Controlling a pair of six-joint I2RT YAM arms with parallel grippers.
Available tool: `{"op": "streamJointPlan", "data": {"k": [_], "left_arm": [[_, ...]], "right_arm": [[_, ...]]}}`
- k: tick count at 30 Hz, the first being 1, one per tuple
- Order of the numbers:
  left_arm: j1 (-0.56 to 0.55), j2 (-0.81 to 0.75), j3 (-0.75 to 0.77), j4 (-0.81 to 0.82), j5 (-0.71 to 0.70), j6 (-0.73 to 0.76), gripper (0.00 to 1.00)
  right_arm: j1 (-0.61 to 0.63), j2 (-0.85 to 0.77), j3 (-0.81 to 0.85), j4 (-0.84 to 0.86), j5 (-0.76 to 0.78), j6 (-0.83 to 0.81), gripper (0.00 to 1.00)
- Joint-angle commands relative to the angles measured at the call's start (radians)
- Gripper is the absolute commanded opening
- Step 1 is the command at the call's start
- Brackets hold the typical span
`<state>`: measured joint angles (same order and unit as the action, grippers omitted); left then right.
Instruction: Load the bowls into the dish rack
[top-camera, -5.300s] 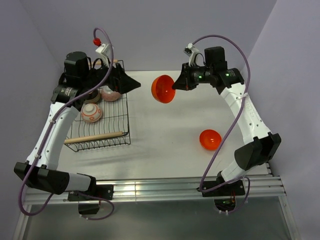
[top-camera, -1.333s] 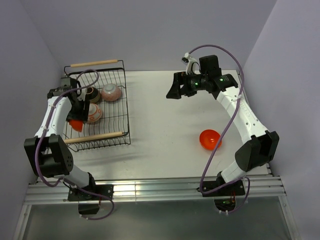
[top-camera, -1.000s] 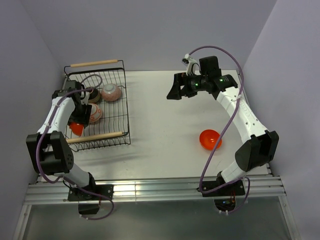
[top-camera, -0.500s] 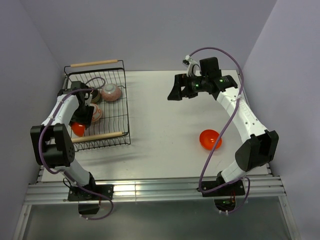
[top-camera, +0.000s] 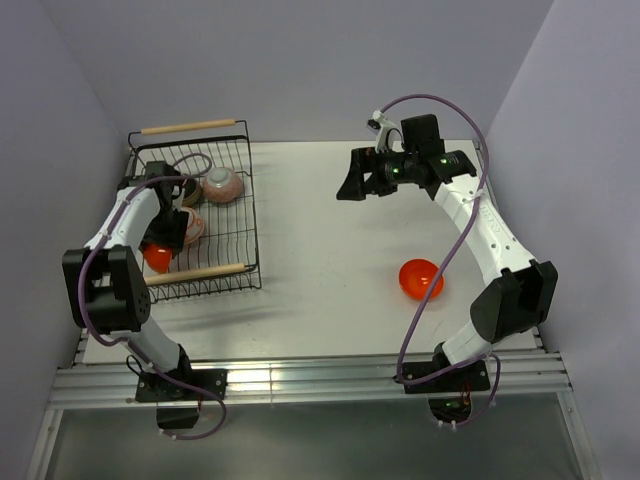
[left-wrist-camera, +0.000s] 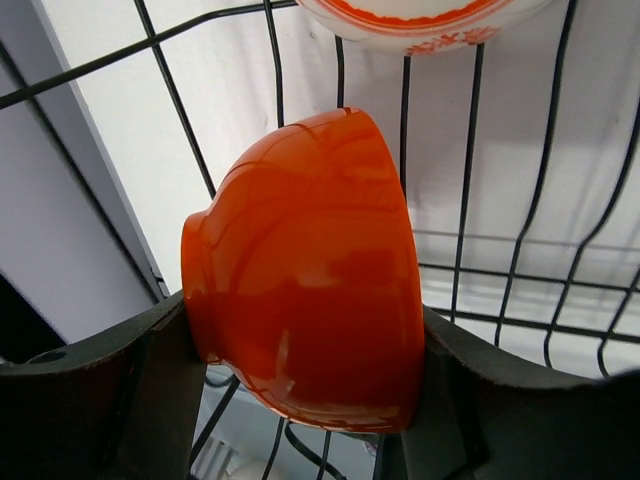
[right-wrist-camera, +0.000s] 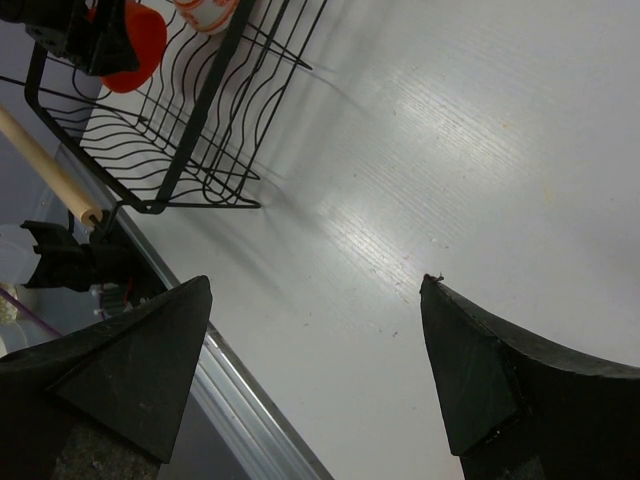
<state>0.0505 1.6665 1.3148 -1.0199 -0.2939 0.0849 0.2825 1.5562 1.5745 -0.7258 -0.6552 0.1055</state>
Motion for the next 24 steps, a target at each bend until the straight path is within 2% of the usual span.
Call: {"op": "streamJointPlan", "data": {"k": [1, 7, 10, 11, 14, 15, 16, 20, 23, 24], "left_arm": [[-0.011, -0.036, 0.101, -0.058, 0.009, -0.022, 0.00], [-0.021, -0.054, 0.261, -0.149, 0.016, -0.013, 0.00], [-0.041, -0.067, 0.296, -0.132, 0.027, 0.012, 0.00], [-0.079, -0.073, 0.299, -0.120, 0.038, 0.028, 0.00], [-0.133, -0.094, 0.287, -0.039, 0.093, 0.139, 0.00], [-0.144, -0.114, 0.267, -0.020, 0.116, 0.223, 0.00], [-0.153, -0.128, 0.256, 0.006, 0.172, 0.257, 0.00], [-0.170, -0.183, 0.183, 0.217, 0.247, 0.419, 0.00], [-0.172, -0.227, 0.101, 0.308, 0.342, 0.577, 0.00], [-0.172, -0.240, 0.056, 0.361, 0.364, 0.672, 0.00]], "right_arm": [[-0.009, -0.038, -0.011, 0.019, -0.011, -0.017, 0.92], [-0.009, -0.035, -0.010, 0.022, -0.018, -0.012, 0.92], [-0.009, -0.031, -0.007, 0.022, -0.014, -0.012, 0.91], [-0.011, -0.031, -0.008, 0.023, -0.014, -0.012, 0.91], [-0.011, -0.035, -0.007, 0.022, -0.011, -0.018, 0.91], [-0.011, -0.035, -0.008, 0.020, -0.008, -0.018, 0.91], [-0.012, -0.036, -0.008, 0.019, -0.007, -0.021, 0.91], [-0.020, -0.038, -0.013, 0.009, 0.000, -0.029, 0.91], [-0.029, -0.039, -0.013, 0.003, 0.000, -0.035, 0.91], [-0.031, -0.038, -0.014, 0.003, 0.000, -0.036, 0.91]]}}
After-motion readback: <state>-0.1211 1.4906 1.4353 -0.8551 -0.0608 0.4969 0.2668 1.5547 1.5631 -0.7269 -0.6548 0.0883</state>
